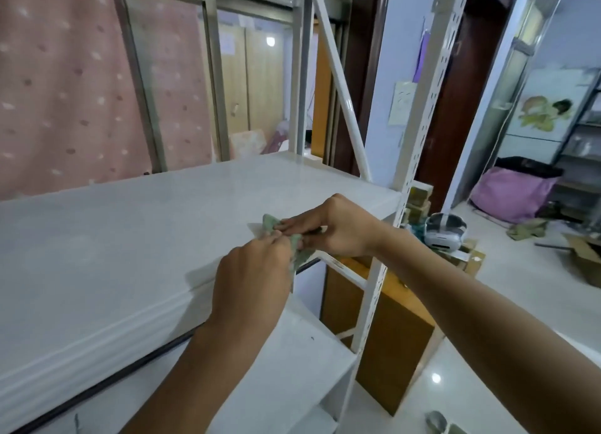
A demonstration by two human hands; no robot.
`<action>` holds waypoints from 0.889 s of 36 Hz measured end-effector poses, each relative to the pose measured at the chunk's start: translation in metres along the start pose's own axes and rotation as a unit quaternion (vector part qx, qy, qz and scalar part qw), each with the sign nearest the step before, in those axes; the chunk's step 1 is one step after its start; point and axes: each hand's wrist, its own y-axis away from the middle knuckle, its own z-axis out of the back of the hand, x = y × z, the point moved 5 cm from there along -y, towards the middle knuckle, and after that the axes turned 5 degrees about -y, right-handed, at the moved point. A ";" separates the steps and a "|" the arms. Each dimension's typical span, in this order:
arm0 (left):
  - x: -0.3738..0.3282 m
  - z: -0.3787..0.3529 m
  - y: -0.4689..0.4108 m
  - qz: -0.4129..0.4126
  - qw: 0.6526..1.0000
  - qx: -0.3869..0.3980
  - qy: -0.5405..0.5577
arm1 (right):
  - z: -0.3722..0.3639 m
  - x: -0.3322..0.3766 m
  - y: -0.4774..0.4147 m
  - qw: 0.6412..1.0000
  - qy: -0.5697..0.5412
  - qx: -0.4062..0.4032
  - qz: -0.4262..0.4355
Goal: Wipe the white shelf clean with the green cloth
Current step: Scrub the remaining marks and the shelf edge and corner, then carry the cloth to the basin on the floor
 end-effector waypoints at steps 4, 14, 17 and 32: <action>-0.027 -0.026 -0.035 -0.007 0.999 -0.007 0.040 | 0.023 -0.042 0.018 0.999 0.008 -0.021 -0.023; -0.095 -0.071 -0.104 0.001 1.000 0.029 0.007 | 0.065 -0.124 0.058 0.992 0.034 -0.116 -0.033; -0.110 -0.080 -0.122 -0.006 0.998 0.058 -0.002 | 0.074 -0.140 0.067 0.988 0.067 -0.140 -0.017; -0.202 -0.166 -0.169 -0.157 0.980 -0.043 0.110 | 0.101 -0.201 0.172 0.953 0.156 -0.216 -0.144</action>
